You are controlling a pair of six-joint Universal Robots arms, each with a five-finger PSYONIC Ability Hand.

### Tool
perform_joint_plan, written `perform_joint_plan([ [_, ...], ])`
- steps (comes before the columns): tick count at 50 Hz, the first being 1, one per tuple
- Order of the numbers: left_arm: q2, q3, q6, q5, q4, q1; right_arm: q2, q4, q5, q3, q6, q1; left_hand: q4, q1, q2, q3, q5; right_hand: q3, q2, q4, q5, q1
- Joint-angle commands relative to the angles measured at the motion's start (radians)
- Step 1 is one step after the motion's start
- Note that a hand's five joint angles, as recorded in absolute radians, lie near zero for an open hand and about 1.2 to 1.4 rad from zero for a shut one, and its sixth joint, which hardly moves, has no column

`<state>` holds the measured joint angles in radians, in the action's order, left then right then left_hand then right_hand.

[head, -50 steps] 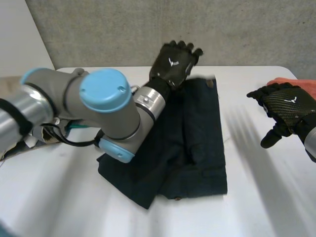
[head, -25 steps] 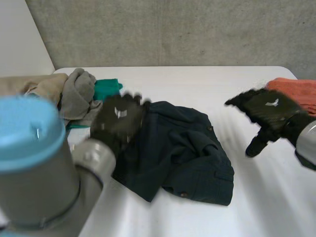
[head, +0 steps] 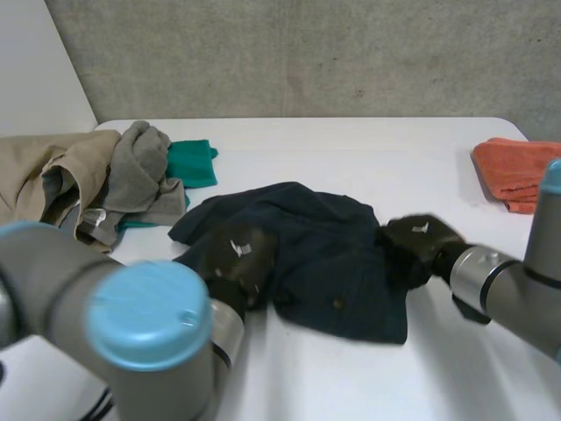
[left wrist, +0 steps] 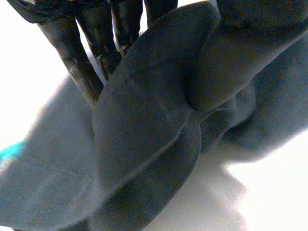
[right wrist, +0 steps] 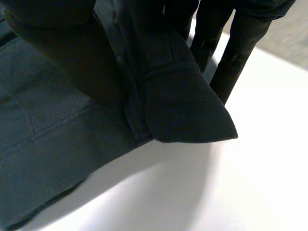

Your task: Fold the laundry.

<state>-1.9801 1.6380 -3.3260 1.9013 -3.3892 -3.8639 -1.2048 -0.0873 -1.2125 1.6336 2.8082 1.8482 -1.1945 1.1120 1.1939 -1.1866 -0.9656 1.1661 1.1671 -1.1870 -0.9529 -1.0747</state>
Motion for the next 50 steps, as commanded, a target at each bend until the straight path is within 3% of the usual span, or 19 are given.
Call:
perform_joint_plan([
  [1,0.294,0.008,-0.088,-0.01,-0.009,-0.078,-0.179,-0.023,-0.081,-0.054,-0.157,-0.007,-0.202,0.284,0.202,-0.21,-0.256,0.23,0.229,-0.209,-0.269,-0.322],
  [7,0.434,0.002,-0.162,-0.054,0.045,-0.124,-0.314,-0.149,-0.101,-0.122,-0.428,-0.095,-0.202,0.284,0.202,-0.21,-0.256,0.23,0.229,-0.209,-0.269,-0.322],
  [16,0.462,0.008,-0.145,-0.241,0.166,-0.2,-0.368,-0.223,-0.094,-0.152,-0.498,-0.118,-0.202,0.284,0.202,-0.21,-0.256,0.23,0.229,-0.209,-0.269,-0.322],
  [21,0.272,-0.012,-0.139,-0.261,0.165,-0.223,-0.31,-0.256,-0.097,-0.129,-0.553,-0.092,-0.202,0.284,0.202,-0.21,-0.256,0.23,0.229,-0.209,-0.269,-0.322],
  [28,-0.002,-0.262,-0.185,-0.257,0.165,-0.244,-0.116,-0.237,-0.149,-0.231,-0.644,-0.046,-0.202,0.284,0.202,-0.21,-0.256,0.23,0.229,-0.209,-0.269,-0.322],
  [35,-0.143,-0.766,-0.288,-0.263,0.071,-0.263,0.056,-0.027,-0.265,-0.538,-0.636,-0.023,-0.202,0.284,0.202,-0.21,-0.256,0.23,0.229,-0.209,-0.269,-0.322],
  [39,-0.169,-0.977,-0.306,-0.268,-0.068,-0.264,0.062,0.275,-0.286,-0.607,-0.592,-0.007,-0.202,0.284,0.202,-0.21,-0.256,0.23,0.229,-0.209,-0.269,-0.322],
  [40,-0.169,-0.998,-0.306,-0.268,-0.094,-0.266,0.059,0.41,-0.285,-0.597,-0.567,-0.004,-0.202,0.284,0.202,-0.21,-0.256,0.23,0.229,-0.209,-0.269,-0.322],
  [43,-0.161,-1.009,-0.303,-0.268,-0.171,-0.273,0.048,0.58,-0.286,-0.552,-0.532,-0.004,-0.202,0.284,0.202,-0.21,-0.256,0.23,0.229,-0.209,-0.269,-0.322],
  [50,-0.14,-0.821,-0.297,-0.271,-0.145,-0.276,0.018,0.603,-0.252,-0.442,-0.516,-0.006,-0.202,0.284,0.202,-0.21,-0.256,0.23,0.229,-0.209,-0.269,-0.322],
])
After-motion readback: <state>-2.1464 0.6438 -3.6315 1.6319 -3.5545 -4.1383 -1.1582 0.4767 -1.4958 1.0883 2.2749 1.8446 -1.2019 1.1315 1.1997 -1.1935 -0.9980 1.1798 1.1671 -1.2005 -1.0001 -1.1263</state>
